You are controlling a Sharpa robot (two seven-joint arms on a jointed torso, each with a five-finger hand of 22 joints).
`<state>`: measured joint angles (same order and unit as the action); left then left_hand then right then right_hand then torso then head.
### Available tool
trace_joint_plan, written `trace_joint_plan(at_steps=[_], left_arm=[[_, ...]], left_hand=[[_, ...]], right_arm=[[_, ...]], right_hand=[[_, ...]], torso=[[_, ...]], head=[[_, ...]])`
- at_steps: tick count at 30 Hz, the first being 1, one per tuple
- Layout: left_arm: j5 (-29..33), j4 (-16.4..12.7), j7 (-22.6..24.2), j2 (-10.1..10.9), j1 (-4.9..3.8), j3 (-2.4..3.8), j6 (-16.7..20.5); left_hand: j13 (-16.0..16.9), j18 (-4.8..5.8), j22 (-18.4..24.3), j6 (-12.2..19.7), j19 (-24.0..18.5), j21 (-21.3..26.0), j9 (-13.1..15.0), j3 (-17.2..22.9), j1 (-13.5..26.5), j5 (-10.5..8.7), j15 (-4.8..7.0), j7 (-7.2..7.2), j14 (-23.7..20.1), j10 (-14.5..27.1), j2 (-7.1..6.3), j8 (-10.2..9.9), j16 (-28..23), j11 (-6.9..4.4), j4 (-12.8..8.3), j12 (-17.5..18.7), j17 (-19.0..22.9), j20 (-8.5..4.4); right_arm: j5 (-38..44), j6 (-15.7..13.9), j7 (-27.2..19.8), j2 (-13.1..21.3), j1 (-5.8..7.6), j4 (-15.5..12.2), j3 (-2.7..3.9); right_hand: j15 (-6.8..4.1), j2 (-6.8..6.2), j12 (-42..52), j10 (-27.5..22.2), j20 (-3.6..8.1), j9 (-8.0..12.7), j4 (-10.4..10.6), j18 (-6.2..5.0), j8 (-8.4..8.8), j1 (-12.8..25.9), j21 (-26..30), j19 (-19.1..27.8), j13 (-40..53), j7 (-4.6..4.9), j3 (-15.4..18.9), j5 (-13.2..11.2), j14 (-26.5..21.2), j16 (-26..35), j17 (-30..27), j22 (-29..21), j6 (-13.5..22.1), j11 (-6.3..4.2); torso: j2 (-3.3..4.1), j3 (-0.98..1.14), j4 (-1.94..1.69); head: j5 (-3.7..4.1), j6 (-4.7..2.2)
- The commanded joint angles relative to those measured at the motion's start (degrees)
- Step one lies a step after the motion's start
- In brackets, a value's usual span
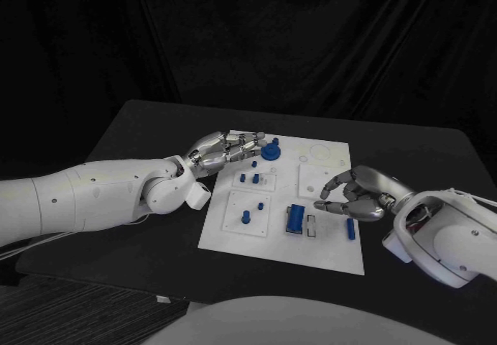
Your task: Assemble the parts on the task board
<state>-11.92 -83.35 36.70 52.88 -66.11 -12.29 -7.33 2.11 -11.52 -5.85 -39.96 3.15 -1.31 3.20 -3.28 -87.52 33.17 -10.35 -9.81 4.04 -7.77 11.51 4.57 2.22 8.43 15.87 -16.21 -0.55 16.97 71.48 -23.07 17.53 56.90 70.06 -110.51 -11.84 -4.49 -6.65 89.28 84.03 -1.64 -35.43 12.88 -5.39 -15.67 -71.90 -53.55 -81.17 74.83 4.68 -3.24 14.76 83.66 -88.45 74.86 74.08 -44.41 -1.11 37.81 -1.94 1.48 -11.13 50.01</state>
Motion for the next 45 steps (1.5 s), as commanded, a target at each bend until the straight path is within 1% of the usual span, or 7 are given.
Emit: trace_joint_plan(at_steps=[1, 2, 4, 13, 19, 30, 45], left_arm=[[0.24, -0.16, 1.06, 0.19, 0.2, 0.05, -0.79], [0.24, -0.17, 1.05, 0.25, 0.23, 0.05, -0.81], [0.24, -0.21, 1.08, 0.42, 0.3, 0.05, -0.84], [0.24, -0.39, 1.02, 0.91, 0.66, 0.05, -0.94], [0.24, -0.4, 0.94, 0.92, 0.76, 0.05, -1.03], [0.24, -0.41, 0.81, 0.88, 0.82, 0.05, -1.28], [0.24, -0.19, 0.64, 0.85, 0.85, 0.05, -1.61]], left_hand=[[0.44, 1.58, -1.0, -0.45, 0.65, -0.68, 0.78, 2.89, -0.47, 0.65, -0.2, 0.13, 0.58, 0.1, -0.23, 1.03, 1.18, 0.48, -0.45, -1.4, -0.74, -0.14], [0.44, 1.58, -1.0, -0.45, 0.65, -0.68, 0.78, 2.89, -0.47, 0.65, -0.2, 0.13, 0.58, 0.1, -0.23, 1.03, 1.18, 0.48, -0.45, -1.4, -0.74, -0.14], [0.43, 1.58, -1.02, -0.38, 0.68, -0.69, 0.77, 2.95, -0.5, 0.67, -0.22, 0.1, 0.59, 0.11, -0.23, 1.03, 1.19, 0.51, -0.47, -1.38, -0.75, -0.14], [0.43, 1.59, -1.03, -0.4, 0.71, -0.71, 0.76, 3.04, -0.54, 0.68, -0.25, 0.08, 0.61, 0.1, -0.22, 1.04, 1.21, 0.53, -0.51, -1.4, -0.75, -0.13], [0.44, 1.61, -1.08, -0.49, 0.77, -0.74, 0.77, 3.19, -0.62, 0.72, -0.27, 0.04, 0.65, 0.06, -0.24, 1.08, 1.25, 0.58, -0.58, -1.46, -0.76, -0.13], [0.44, 1.66, -1.06, -0.5, 0.81, -0.75, 0.76, 3.42, -0.72, 0.79, -0.28, -0.05, 0.65, 0.0, -0.28, 1.12, 1.26, 0.72, -0.69, -1.5, -0.75, -0.13], [0.45, 1.71, -1.07, -0.45, 0.86, -0.77, 0.74, 3.69, -0.86, 0.85, -0.34, -0.14, 0.68, -0.04, -0.32, 1.14, 1.3, 0.83, -0.84, -1.52, -0.76, -0.12]], right_arm=[[21.25, -4.47, -1.41, -0.18, -2.31, -0.59, 0.01], [24.1, -4.59, -0.59, -0.37, -3.19, -0.59, 0.01], [28.14, -5.15, 0.77, -0.91, -4.62, -0.44, 0.01], [34.91, -6.22, 4.13, -3.85, -7.78, 1.25, 0.01], [35.09, -5.93, 5.17, -5.23, -8.28, 2.56, 0.02], [34.71, -6.64, 6.49, -6.71, -8.8, 3.98, 0.02], [32.61, -3.88, 6.96, -8.26, -9.3, 5.05, 0.02]], right_hand=[[-0.2, -0.95, 0.72, 5.97, 0.08, 1.15, 0.28, -1.31, 1.85, -1.6, 2.68, 0.91, 15.17, -0.24, 0.51, -1.1, 5.13, 0.96, 10.56, 6.77, 6.13, -0.03], [-0.31, -2.71, 0.72, 5.97, 0.22, 1.55, 2.52, -1.81, 2.1, -2.9, 5.71, 1.77, 15.17, -0.39, 1.51, -2.2, 4.75, 2.06, 8.88, 5.92, 12.09, -0.05], [-0.4, -3.98, 0.72, 5.97, 0.21, 1.09, 3.88, -1.76, 0.06, -4.38, 6.43, 1.67, 15.17, -0.2, 2.52, -1.86, 4.78, 2.38, 8.49, 5.64, 15.53, -0.14], [0.07, -4.69, 0.72, 5.97, -0.07, -1.4, 4.05, -1.86, -11.71, -3.93, 8.5, 1.04, 15.17, 0.5, 3.25, -0.76, 4.86, 2.68, 8.1, 5.11, 22.71, 0.31], [0.13, -5.12, 0.72, 5.97, -0.12, -2.32, 4.1, -1.94, -16.96, -3.3, 9.19, 0.84, 15.17, 0.62, 3.65, -1.07, 4.9, 2.62, 8.2, 5.04, 26.41, 0.51], [0.2, -3.95, 0.72, 5.97, -0.22, -2.14, 4.03, -2.1, -22.88, -2.08, 10.64, 0.78, 15.17, 0.7, 2.9, 2.05, 4.77, 2.98, 7.62, 4.86, 28.12, 0.59], [0.3, -5.04, 0.72, 5.97, -0.31, -0.76, 4.12, -2.27, -25.99, 1.28, 12.24, 0.92, 15.17, 0.81, 3.76, 1.98, 4.66, 3.34, 7.06, 4.6, 28.99, 0.71]], torso=[[0.21, 0.05, 0.16], [0.26, 0.03, 0.15], [0.27, 0.01, 0.25], [0.2, 0.05, 0.32], [0.17, 0.06, 0.16], [0.14, -0.07, 0.02], [0.12, -0.05, 0.04]], head=[[-0.18, -0.01], [-0.12, -0.01], [-0.09, -0.01], [-0.07, -0.01], [0.13, -0.01], [0.37, -0.01], [0.39, -0.01]])
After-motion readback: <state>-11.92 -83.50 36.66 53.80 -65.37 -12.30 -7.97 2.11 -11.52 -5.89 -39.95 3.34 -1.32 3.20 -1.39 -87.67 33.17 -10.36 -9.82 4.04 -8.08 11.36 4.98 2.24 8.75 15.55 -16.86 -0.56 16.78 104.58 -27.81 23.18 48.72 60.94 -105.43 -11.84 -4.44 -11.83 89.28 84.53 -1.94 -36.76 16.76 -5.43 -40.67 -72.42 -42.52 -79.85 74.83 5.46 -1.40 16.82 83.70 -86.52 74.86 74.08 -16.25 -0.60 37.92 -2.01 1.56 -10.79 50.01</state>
